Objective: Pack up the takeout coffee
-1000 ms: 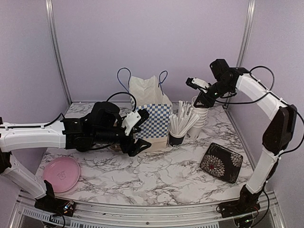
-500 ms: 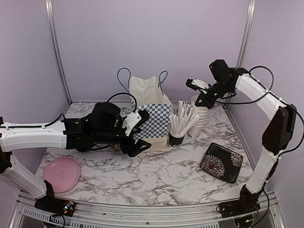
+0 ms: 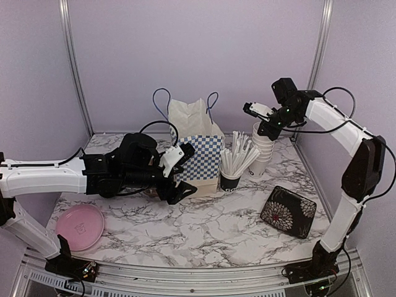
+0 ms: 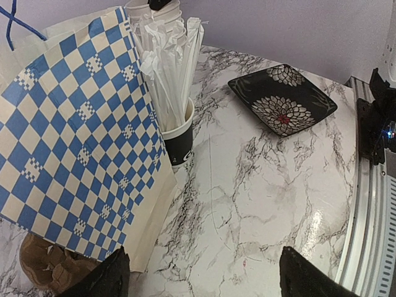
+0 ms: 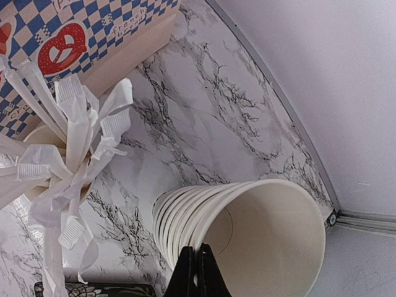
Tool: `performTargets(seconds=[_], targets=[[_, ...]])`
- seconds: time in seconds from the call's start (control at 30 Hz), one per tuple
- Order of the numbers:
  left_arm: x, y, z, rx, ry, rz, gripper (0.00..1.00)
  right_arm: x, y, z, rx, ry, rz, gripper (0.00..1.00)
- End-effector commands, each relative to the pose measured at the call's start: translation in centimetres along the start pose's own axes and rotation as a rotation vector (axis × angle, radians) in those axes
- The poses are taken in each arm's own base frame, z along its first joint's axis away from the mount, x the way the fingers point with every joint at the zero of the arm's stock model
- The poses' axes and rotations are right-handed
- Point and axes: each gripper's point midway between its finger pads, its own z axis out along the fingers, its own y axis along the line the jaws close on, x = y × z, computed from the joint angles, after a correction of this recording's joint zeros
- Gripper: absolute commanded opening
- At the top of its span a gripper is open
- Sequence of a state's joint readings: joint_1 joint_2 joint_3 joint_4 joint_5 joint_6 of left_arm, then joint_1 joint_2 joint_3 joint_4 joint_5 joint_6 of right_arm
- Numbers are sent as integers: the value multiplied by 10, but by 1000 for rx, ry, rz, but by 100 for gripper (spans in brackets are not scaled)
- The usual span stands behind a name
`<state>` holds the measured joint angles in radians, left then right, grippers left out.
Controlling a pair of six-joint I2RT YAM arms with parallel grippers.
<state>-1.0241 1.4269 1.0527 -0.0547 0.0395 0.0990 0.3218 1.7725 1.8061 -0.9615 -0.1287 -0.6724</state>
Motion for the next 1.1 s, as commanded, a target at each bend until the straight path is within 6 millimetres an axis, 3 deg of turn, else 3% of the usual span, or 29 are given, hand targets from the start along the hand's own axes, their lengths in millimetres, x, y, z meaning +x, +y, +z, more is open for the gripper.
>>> performTargets(seconds=[0.0,0.2,0.37,0.47,0.53,0.63,0.77,0.87,1.07], targets=[[3,-1,3,-2,19,10,84,-1,-18,-12,113,9,1,0],[2,-1,3,-4,18,9,84,0,-32,-20,180,27,-4,0],[0,0,2,-5,15,9,84,-15,-39,-48,164,-60,12,0],[0,-1,3,-2,17,9,84,-9,-48,-54,199,-61,26,0],[0,-1,3,0,17,9,84,-1,-45,-50,173,-46,35,0],[-1,-1,4,0,18,9,84,-8,-47,-68,90,-135,95,0],[-2,-2,5,6,20,5,84,-14,-53,-86,134,-164,73,0],[-3,-2,6,8,20,3,84,-13,-54,-89,151,-157,64,0],[-8,-2,2,9,15,3,84,-22,-46,-108,134,-210,54,0]])
